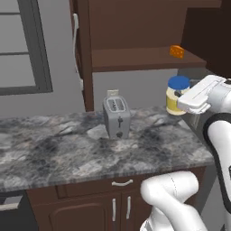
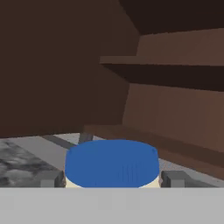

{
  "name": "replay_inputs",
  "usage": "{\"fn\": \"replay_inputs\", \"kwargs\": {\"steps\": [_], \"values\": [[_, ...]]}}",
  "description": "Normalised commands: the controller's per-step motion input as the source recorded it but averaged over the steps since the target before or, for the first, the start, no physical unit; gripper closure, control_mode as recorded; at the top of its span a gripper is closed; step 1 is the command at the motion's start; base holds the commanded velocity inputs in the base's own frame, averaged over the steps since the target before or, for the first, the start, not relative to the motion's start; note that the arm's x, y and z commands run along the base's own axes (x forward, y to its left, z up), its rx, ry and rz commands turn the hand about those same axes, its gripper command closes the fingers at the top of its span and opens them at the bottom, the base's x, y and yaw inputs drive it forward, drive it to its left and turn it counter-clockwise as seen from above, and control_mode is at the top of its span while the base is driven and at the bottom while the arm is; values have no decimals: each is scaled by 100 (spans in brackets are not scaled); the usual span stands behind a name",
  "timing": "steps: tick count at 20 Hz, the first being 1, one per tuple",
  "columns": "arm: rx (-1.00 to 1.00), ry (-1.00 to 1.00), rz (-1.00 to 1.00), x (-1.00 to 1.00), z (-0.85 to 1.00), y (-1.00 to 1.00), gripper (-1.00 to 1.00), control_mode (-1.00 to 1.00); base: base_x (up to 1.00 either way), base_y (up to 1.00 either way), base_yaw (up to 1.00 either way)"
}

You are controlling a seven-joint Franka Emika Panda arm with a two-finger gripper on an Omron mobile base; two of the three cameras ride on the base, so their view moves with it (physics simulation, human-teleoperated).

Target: The dining table condiment station is running low on mayonnaise. Refill the condiment station by opening the cabinet and taking the mayonnaise from the cabinet and placing it on the dining table.

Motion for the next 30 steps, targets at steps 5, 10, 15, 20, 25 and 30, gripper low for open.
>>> {"fn": "replay_inputs", "kwargs": {"steps": [5, 10, 15, 20, 25, 30], "values": [[0, 0, 0, 0, 0, 0, 100, 100, -95, 29, 47], [0, 0, 0, 0, 0, 0, 100, 100, -73, 68, 61], [0, 0, 0, 0, 0, 0, 100, 100, -58, 84, 69], [0, 0, 0, 0, 0, 0, 100, 100, -48, 92, 72], [0, 0, 0, 0, 0, 0, 100, 100, -40, 91, 75], [0, 0, 0, 0, 0, 0, 100, 100, -39, 82, 77]]}}
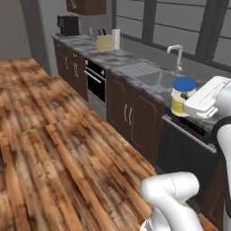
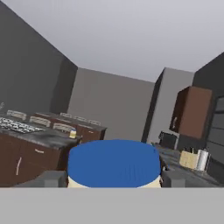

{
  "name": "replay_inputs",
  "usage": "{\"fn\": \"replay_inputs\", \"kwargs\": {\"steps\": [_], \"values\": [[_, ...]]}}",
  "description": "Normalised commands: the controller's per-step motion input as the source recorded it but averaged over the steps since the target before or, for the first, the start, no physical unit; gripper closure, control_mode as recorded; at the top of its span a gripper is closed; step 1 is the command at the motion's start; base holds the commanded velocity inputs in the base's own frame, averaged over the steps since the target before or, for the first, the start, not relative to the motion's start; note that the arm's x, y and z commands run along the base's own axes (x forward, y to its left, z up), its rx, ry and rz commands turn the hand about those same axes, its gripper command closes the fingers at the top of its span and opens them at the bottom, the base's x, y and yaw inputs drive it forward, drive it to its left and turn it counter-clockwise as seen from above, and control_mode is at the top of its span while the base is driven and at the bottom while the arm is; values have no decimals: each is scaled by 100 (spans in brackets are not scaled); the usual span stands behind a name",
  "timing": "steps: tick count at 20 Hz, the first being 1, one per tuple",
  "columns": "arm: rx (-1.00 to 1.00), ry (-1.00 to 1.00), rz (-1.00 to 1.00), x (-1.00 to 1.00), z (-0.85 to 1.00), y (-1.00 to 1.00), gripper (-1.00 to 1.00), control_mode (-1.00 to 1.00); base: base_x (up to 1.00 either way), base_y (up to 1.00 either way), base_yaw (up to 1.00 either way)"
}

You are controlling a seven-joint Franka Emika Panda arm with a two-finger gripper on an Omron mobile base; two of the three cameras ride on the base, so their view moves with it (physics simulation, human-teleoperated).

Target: The dining table condiment station is running low on mayonnaise. Refill the condiment station by opening the cabinet and taking the mayonnaise from the cabinet and placing it on the dining table.

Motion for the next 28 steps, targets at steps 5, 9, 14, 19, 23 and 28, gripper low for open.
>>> {"fn": "replay_inputs", "kwargs": {"steps": [5, 9, 14, 19, 23, 28], "values": [[0, 0, 0, 0, 0, 0, 100, 100, -7, 75, 74], [0, 0, 0, 0, 0, 0, 100, 100, 66, 60, 54], [0, 0, 0, 0, 0, 0, 100, 100, 96, 1, 47], [0, 0, 0, 0, 0, 0, 100, 100, 100, -57, 40], [0, 0, 0, 0, 0, 0, 100, 100, 100, -72, 35], [0, 0, 0, 0, 0, 0, 100, 100, 100, -83, 33]]}}
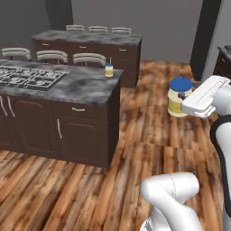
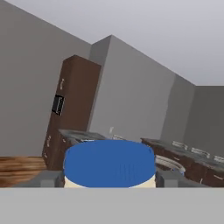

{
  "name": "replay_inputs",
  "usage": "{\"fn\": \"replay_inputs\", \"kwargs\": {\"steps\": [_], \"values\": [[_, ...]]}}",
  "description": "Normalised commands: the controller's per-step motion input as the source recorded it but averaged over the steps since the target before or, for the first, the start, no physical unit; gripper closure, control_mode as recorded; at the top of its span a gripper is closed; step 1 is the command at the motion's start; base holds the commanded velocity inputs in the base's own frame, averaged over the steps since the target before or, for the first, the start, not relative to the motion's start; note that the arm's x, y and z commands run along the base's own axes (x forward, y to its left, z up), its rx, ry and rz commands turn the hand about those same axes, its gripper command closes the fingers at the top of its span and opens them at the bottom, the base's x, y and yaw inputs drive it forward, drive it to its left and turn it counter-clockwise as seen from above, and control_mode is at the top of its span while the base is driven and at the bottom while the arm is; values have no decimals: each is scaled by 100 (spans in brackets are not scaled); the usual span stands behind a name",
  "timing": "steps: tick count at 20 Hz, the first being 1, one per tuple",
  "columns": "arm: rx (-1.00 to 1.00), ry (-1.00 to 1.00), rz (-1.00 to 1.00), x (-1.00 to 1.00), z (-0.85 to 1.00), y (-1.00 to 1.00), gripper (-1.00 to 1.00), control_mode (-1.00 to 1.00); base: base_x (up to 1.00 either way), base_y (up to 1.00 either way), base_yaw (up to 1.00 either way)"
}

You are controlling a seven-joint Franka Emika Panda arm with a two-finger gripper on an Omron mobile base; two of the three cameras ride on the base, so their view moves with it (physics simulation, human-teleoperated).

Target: The dining table condiment station is running low on mayonnaise. Refill the condiment station by opening the cabinet and taking the mayonnaise from the cabinet and placing it on the dining table.

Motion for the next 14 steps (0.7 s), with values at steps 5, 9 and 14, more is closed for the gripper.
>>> {"fn": "replay_inputs", "kwargs": {"steps": [5, 9, 14], "values": [[0, 0, 0, 0, 0, 0, 100, 100, 100, -100, 28], [0, 0, 0, 0, 0, 0, 100, 100, 100, -100, 27], [0, 0, 0, 0, 0, 0, 100, 100, 100, -43, 32]]}}
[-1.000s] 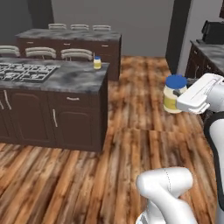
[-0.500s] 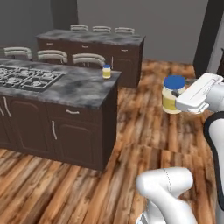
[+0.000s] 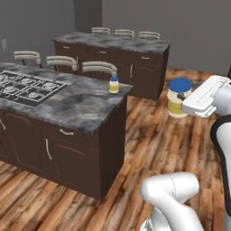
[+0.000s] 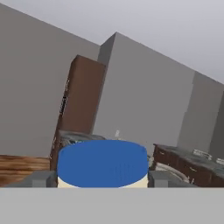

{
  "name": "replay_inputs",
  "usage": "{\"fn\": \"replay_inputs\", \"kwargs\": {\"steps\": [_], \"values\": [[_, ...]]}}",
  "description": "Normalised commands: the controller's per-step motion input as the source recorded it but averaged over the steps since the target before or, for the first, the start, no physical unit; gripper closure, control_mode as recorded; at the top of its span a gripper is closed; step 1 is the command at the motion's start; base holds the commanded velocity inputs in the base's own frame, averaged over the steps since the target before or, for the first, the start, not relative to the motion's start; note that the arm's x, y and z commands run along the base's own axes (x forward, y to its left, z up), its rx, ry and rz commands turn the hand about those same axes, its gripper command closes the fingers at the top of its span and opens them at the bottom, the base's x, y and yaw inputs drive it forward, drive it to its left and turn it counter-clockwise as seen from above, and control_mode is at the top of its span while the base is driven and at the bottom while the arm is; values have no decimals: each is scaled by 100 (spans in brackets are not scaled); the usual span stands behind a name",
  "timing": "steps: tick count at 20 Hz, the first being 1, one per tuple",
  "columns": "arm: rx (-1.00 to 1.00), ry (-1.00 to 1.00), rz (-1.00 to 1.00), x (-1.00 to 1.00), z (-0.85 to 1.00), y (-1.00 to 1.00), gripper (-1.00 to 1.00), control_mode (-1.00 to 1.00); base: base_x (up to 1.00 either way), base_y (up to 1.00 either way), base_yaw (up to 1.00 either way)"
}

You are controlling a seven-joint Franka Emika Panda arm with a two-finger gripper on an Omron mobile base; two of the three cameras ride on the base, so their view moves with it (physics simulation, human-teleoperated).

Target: The dining table condiment station is running low on mayonnaise. Refill the condiment station by opening the cabinet and taking the mayonnaise from the cabinet and placing it on the dining table.

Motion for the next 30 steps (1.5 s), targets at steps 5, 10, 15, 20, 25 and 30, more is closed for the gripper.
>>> {"fn": "replay_inputs", "kwargs": {"steps": [5, 10, 15, 20, 25, 30], "values": [[0, 0, 0, 0, 0, 0, 100, 100, 100, 12, 39], [0, 0, 0, 0, 0, 0, 100, 100, 100, 8, 37], [0, 0, 0, 0, 0, 0, 100, 100, 100, -51, 35], [6, 7, 23, 80, -58, -32, 100, -100, 20, -15, 7], [0, 10, 14, 100, -100, 0, 100, -100, 0, 0, 0], [0, -2, 5, 100, -81, 0, 100, -100, 0, 0, 0]]}}
